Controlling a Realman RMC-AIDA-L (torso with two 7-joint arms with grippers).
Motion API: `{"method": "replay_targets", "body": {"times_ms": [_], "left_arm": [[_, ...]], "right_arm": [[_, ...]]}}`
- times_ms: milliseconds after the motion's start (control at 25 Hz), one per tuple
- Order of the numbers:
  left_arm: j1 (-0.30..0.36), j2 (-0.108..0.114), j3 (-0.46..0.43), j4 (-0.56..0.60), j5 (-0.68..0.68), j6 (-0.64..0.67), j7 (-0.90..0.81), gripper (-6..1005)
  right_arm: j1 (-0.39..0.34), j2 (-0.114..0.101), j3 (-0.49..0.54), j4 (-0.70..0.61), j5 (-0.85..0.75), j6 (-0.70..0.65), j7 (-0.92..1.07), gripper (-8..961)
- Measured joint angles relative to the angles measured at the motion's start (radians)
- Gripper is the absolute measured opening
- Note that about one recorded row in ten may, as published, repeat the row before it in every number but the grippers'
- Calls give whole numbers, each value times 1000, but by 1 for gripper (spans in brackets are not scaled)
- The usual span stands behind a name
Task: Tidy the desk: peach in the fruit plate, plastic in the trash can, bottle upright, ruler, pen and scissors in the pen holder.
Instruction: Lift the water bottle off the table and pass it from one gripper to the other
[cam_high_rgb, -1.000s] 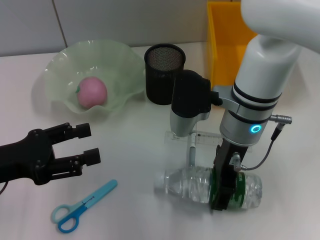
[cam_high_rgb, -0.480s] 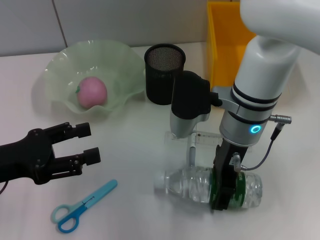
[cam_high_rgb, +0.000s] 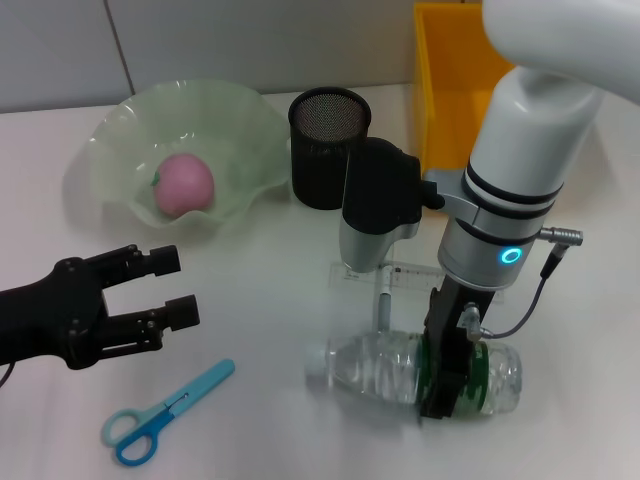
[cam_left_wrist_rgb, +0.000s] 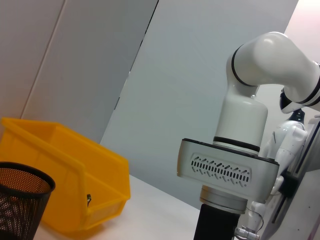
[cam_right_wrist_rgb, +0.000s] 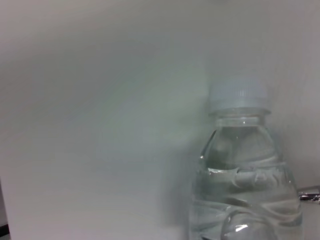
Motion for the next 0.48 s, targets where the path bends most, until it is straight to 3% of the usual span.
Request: {"method": "replay_targets", "body": {"times_ms": [480], "left_arm": [[8, -2, -44, -5, 0, -2, 0, 758]], "right_arm": [[-36, -5, 85, -99, 40, -62, -3, 771]]}}
